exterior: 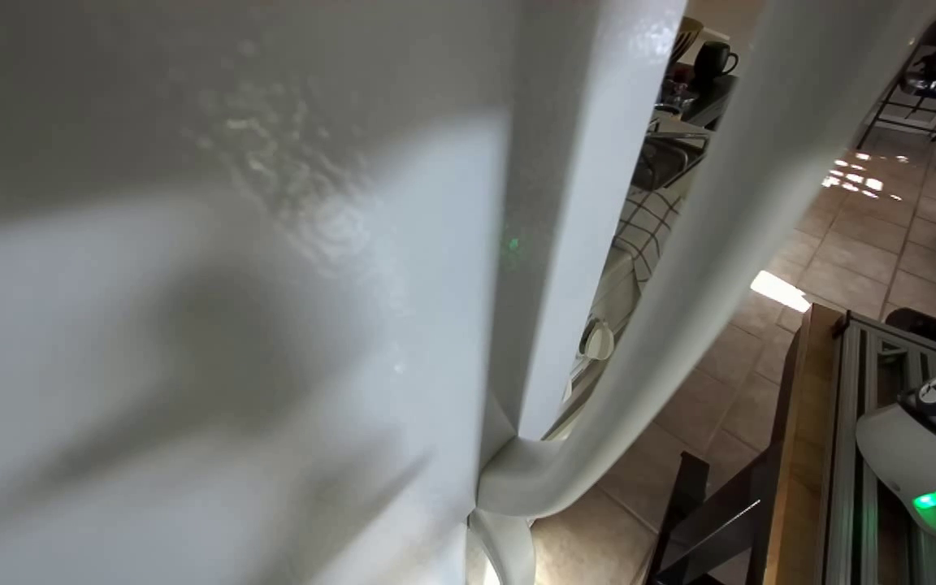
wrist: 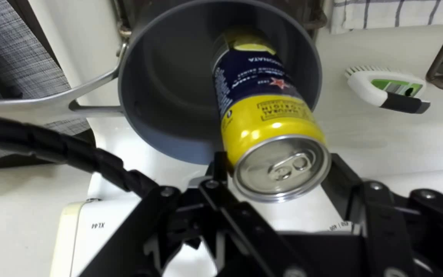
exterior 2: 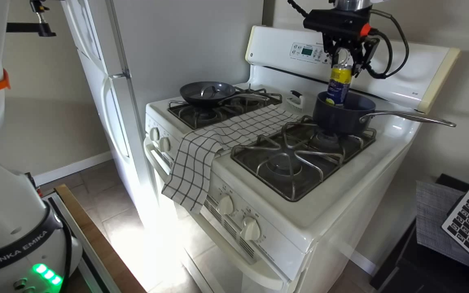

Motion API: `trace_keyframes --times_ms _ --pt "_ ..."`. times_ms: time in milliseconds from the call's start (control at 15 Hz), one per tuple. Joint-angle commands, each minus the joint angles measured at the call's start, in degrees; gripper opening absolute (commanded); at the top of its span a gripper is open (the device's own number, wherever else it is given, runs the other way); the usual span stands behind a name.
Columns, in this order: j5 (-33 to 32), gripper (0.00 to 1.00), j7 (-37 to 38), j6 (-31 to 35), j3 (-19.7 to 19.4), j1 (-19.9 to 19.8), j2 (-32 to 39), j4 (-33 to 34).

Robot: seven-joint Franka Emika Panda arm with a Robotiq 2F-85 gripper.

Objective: Put the yellow can on the white and black towel.

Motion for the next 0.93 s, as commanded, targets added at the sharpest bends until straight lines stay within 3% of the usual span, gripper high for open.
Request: trace_keyframes --times_ms 0,400,867 --pt "1.3 0.38 -3.6 -3.1 1.2 -1.3 -3.7 0.9" --pt "4.7 0.38 -7.7 -5.1 2.3 -1.6 -7.1 2.3" --pt "9.8 0.38 -13.1 -14.4 6.3 -0.1 -7.8 4.3"
